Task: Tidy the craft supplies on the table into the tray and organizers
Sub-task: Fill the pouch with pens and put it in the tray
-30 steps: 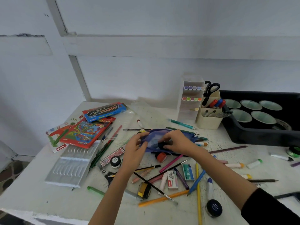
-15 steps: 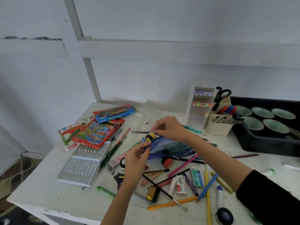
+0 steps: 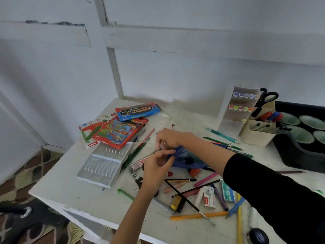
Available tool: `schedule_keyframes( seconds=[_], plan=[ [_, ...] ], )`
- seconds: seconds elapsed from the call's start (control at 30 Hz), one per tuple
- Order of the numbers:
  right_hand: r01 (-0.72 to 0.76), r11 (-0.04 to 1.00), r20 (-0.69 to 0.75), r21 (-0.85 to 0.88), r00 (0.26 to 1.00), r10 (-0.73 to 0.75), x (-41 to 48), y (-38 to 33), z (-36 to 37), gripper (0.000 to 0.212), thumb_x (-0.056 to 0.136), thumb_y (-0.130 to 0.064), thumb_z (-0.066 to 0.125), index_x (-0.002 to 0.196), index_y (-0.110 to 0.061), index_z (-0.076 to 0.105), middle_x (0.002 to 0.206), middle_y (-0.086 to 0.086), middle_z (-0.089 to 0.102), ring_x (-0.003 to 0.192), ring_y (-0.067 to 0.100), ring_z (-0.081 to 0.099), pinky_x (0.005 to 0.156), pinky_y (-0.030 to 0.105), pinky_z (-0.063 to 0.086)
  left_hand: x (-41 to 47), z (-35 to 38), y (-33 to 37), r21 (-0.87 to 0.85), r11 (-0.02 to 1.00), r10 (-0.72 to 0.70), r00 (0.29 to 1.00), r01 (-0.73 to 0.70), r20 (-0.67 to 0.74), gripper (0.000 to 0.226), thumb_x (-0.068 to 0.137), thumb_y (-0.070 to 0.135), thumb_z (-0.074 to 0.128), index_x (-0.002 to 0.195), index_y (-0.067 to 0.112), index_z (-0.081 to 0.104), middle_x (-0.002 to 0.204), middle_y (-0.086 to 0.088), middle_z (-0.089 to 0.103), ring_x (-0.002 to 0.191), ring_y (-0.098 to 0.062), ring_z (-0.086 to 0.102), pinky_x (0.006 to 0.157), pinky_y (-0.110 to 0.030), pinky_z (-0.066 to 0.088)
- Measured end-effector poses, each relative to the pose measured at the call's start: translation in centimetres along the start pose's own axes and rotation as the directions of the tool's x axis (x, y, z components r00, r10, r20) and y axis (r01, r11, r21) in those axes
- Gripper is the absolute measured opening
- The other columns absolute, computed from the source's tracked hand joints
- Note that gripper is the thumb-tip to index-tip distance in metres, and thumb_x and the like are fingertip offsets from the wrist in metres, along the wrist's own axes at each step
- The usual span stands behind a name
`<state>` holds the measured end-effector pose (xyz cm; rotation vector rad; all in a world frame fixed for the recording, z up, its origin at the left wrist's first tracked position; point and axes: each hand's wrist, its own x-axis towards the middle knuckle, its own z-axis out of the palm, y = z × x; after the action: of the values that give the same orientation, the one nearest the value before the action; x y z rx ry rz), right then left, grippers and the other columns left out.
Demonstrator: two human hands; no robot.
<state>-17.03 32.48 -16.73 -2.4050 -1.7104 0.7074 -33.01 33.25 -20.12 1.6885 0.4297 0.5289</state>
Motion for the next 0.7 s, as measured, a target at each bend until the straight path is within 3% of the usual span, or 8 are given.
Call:
schedule_keyframes(
  seconds=[0.13, 0.23, 0.43, 0.57, 0.63, 0.7],
  plan=[
    [0.01, 0.998, -0.014, 0.062, 1.0, -0.009, -0.1, 0.3, 0.5, 0.02, 0.078, 0.008, 0.059, 0.091, -0.003, 0.069, 0.092, 0.015, 0.07, 0.077, 0.022, 0.064, 0.077, 0.033, 0.055, 0.1, 0.0, -0.1, 0.035, 0.999, -0.027, 1.0, 0.027, 0.011, 0.02, 0.086, 0.006, 0.064, 0.099, 0.019, 0.071, 0.09, 0.008, 0.072, 0.083, -0.004, 0.067, 0.072, -0.02, 0.055],
    [0.035, 0.992, -0.039, 0.122, 0.999, -0.03, -0.4, 0.6, 0.9, 0.016, 0.074, 0.008, 0.064, 0.087, 0.0, 0.07, 0.088, 0.016, 0.07, 0.083, 0.027, 0.066, 0.081, 0.039, 0.055, 0.1, 0.2, 0.1, 0.043, 0.999, -0.032, 0.999, 0.032, 0.011, 0.02, 0.086, 0.005, 0.063, 0.098, 0.018, 0.072, 0.089, 0.006, 0.072, 0.082, -0.005, 0.067, 0.071, -0.019, 0.054],
    [0.032, 0.973, -0.036, 0.227, 0.999, -0.025, -1.0, 0.5, 1.0, 0.022, 0.079, 0.002, 0.063, 0.1, -0.002, 0.069, 0.088, 0.011, 0.067, 0.08, 0.016, 0.059, 0.083, 0.034, 0.05, 0.0, 0.4, 0.3, 0.069, 0.997, -0.025, 1.0, 0.025, 0.006, 0.019, 0.086, 0.003, 0.061, 0.098, 0.014, 0.072, 0.089, 0.005, 0.072, 0.081, -0.002, 0.067, 0.066, -0.014, 0.052],
    [-0.02, 0.983, -0.05, 0.184, 0.998, 0.03, -0.7, -0.6, 1.5, 0.023, 0.081, 0.006, 0.057, 0.101, 0.002, 0.068, 0.098, 0.016, 0.067, 0.08, 0.022, 0.055, 0.076, 0.032, 0.048, 0.0, 0.5, 0.0, 0.091, 0.995, -0.028, 1.0, 0.028, -0.008, 0.017, 0.086, 0.003, 0.062, 0.095, 0.014, 0.071, 0.087, 0.001, 0.072, 0.079, -0.008, 0.067, 0.066, -0.018, 0.053],
    [0.022, 0.968, -0.095, 0.248, 0.995, 0.001, -0.8, -0.6, 1.8, 0.016, 0.079, 0.01, 0.057, 0.088, 0.003, 0.068, 0.088, 0.013, 0.065, 0.077, 0.019, 0.054, 0.067, 0.023, 0.044, 0.0, 0.5, -0.3, 0.081, 0.996, -0.035, 0.999, 0.036, -0.012, 0.016, 0.086, 0.004, 0.062, 0.095, 0.014, 0.072, 0.091, 0.002, 0.072, 0.083, -0.01, 0.067, 0.067, -0.02, 0.054],
    [0.082, 0.954, -0.148, 0.289, 0.988, -0.04, -1.3, -0.2, 1.6, 0.01, 0.076, 0.007, 0.063, 0.082, 0.001, 0.068, 0.087, 0.012, 0.067, 0.077, 0.016, 0.056, 0.068, 0.018, 0.045, -0.3, 0.6, -0.1, 0.073, 0.997, -0.026, 1.0, 0.026, -0.007, 0.017, 0.087, 0.004, 0.061, 0.096, 0.014, 0.071, 0.094, 0.004, 0.071, 0.085, -0.01, 0.067, 0.067, -0.018, 0.054]
  ],
)
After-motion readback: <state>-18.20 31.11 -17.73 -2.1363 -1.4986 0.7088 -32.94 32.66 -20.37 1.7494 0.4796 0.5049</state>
